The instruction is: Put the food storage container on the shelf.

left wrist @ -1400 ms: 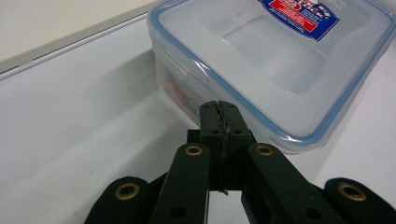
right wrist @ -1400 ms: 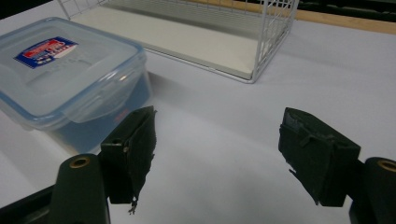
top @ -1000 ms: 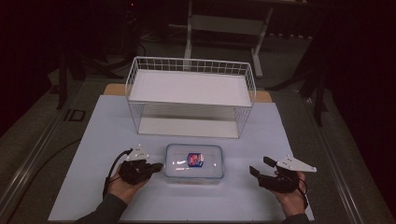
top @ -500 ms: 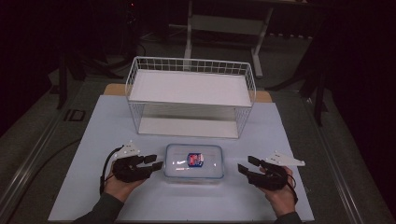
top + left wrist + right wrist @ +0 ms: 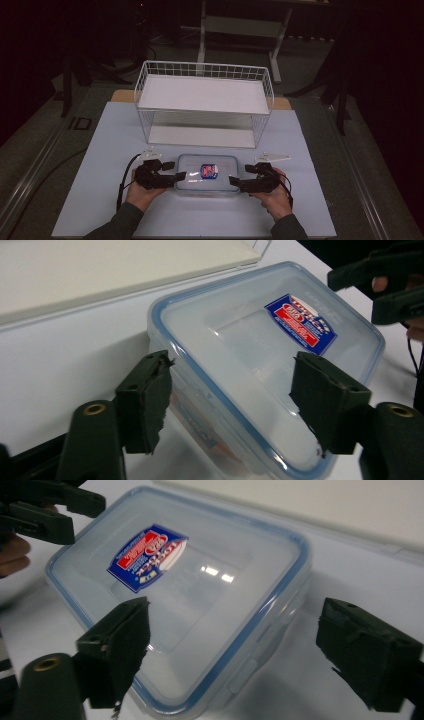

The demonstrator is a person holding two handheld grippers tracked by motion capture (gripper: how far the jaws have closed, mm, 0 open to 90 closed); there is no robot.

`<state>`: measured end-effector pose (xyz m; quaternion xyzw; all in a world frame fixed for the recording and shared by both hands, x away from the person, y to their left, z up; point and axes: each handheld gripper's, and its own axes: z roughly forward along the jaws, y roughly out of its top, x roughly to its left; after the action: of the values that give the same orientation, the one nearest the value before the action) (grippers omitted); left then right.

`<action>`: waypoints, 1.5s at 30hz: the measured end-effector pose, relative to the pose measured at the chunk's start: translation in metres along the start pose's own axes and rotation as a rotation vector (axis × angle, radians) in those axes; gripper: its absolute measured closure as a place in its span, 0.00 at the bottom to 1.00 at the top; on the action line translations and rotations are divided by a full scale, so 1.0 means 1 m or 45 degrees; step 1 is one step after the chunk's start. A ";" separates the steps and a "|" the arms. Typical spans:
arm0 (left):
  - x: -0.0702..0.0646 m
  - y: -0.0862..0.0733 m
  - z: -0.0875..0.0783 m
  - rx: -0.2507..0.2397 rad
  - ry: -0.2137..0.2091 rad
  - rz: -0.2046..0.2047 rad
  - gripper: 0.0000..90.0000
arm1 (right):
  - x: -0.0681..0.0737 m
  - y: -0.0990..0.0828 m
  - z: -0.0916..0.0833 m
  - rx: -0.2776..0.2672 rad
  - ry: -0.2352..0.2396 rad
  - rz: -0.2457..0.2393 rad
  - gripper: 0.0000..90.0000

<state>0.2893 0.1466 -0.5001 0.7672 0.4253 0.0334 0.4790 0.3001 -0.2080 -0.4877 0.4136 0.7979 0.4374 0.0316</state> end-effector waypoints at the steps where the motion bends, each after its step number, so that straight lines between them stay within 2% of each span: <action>1: 0.001 -0.001 0.002 0.004 -0.002 -0.011 0.34 | -0.001 -0.001 0.002 0.001 0.015 0.018 0.13; 3: 0.002 -0.002 0.006 0.019 -0.016 -0.034 0.29 | -0.002 -0.003 0.006 0.009 0.051 0.052 0.12; 5: 0.004 -0.003 0.009 0.023 -0.045 -0.065 0.25 | -0.003 -0.004 0.009 0.025 0.054 0.058 0.12; 9: 0.008 -0.006 0.015 0.040 -0.119 -0.126 0.19 | -0.003 -0.006 0.017 0.043 0.105 0.086 0.10; 11: 0.011 -0.007 0.018 0.049 -0.163 -0.165 0.16 | -0.004 -0.007 0.018 0.032 0.110 0.104 0.10; 12: 0.012 -0.008 0.020 0.053 -0.184 -0.182 0.15 | -0.006 -0.008 0.019 0.031 0.125 0.128 0.10; 14: 0.013 -0.009 0.020 0.051 -0.195 -0.198 0.15 | -0.006 -0.008 0.019 0.031 0.125 0.128 0.10; 15: 0.016 -0.010 0.021 0.057 -0.217 -0.217 0.15 | -0.008 -0.009 0.019 0.029 0.137 0.148 0.10; 16: 0.017 -0.010 0.021 0.060 -0.227 -0.231 0.15 | -0.012 -0.011 0.022 0.036 0.188 0.192 0.10; 17: 0.018 -0.011 0.021 0.060 -0.234 -0.250 0.15 | -0.012 -0.011 0.024 0.042 0.212 0.208 0.09; 20: 0.019 -0.012 0.021 0.063 -0.244 -0.266 0.16 | -0.013 -0.011 0.026 0.045 0.223 0.235 0.09; 22: 0.020 -0.012 0.018 0.064 -0.252 -0.303 0.19 | -0.013 -0.011 0.024 0.057 0.223 0.234 0.11; 24: 0.020 -0.012 0.013 0.050 -0.246 -0.307 0.28 | -0.013 -0.012 0.023 0.059 0.225 0.242 0.13; 27: 0.018 -0.012 0.011 0.046 -0.240 -0.316 0.31 | -0.014 -0.014 0.019 0.057 0.241 0.262 0.17; 31: 0.015 -0.013 0.005 0.030 -0.233 -0.317 0.40 | -0.013 -0.015 0.014 0.059 0.250 0.258 0.23; 32: 0.012 -0.013 0.000 0.024 -0.223 -0.289 0.40 | -0.013 -0.016 0.011 0.049 0.248 0.267 0.27; 34: 0.009 -0.014 -0.004 0.020 -0.217 -0.268 0.45 | -0.014 -0.017 0.003 0.010 0.259 0.280 0.38; 39: 0.005 -0.018 -0.013 0.004 -0.229 -0.272 0.54 | -0.016 -0.021 -0.005 -0.027 0.304 0.321 0.48; 45: -0.001 -0.020 -0.017 -0.007 -0.215 -0.257 0.56 | -0.017 -0.023 -0.011 -0.019 0.334 0.344 0.53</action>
<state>0.2686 0.1613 -0.5060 0.7193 0.4584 -0.0786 0.5160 0.2921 -0.2332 -0.5034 0.4561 0.7291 0.4938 -0.1287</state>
